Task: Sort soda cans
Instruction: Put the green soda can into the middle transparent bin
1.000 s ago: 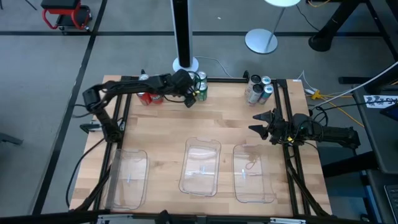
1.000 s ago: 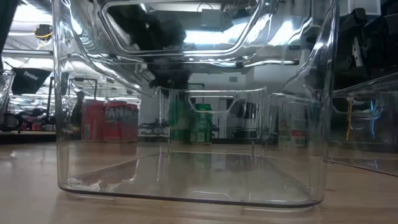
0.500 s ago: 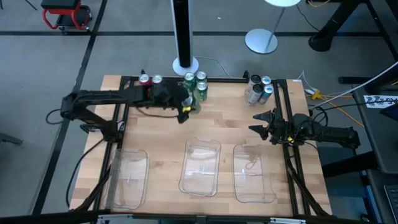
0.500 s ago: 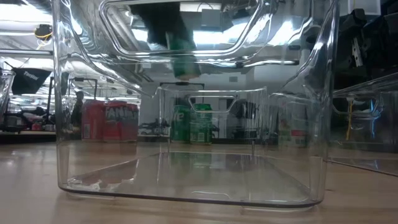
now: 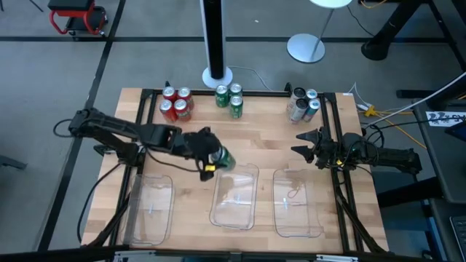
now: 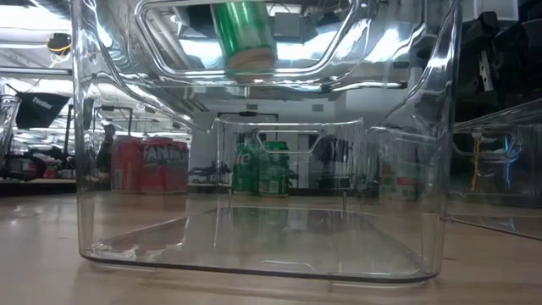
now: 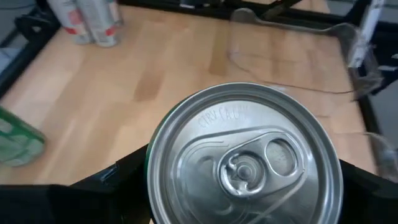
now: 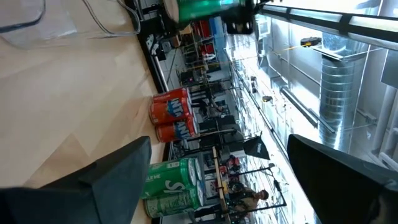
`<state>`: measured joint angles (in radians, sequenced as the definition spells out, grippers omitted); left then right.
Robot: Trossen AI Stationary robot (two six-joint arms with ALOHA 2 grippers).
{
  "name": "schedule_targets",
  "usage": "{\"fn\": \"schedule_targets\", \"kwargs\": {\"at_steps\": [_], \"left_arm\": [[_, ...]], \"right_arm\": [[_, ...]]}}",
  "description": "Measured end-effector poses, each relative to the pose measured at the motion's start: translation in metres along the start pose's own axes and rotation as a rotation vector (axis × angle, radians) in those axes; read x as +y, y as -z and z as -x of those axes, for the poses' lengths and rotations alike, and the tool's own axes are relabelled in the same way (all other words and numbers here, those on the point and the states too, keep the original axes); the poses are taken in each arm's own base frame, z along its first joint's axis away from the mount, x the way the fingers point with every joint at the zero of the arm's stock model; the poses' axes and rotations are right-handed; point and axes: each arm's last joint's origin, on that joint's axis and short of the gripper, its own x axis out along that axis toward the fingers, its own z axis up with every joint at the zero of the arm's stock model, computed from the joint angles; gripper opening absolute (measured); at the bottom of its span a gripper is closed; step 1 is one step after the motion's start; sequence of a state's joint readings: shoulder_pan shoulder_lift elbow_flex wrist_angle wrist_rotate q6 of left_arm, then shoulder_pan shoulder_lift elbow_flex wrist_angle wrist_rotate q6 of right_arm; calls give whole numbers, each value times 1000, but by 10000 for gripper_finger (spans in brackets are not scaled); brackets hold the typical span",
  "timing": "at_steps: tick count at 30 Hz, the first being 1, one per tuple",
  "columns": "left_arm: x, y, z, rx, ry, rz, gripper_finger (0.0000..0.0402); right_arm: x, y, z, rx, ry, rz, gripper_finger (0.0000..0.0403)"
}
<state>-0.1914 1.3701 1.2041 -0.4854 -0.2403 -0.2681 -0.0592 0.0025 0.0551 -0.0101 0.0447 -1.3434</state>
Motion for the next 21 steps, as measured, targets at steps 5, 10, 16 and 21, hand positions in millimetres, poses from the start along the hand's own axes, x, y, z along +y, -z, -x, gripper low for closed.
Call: {"fn": "schedule_targets", "kwargs": {"at_steps": [5, 10, 16, 21], "left_arm": [[-10, 18, -12, 65, 3, 50, 299], [-15, 31, -31, 94, -5, 80, 299], [-16, 45, -58, 142, -28, 66, 299], [-12, 51, -79, 182, -20, 60, 299]], "right_arm": [[0, 0, 0, 0, 0, 0, 376], [0, 0, 0, 1, 1, -1, 376], [0, 0, 0, 1, 1, -5, 376], [0, 0, 0, 1, 1, -9, 376]]}}
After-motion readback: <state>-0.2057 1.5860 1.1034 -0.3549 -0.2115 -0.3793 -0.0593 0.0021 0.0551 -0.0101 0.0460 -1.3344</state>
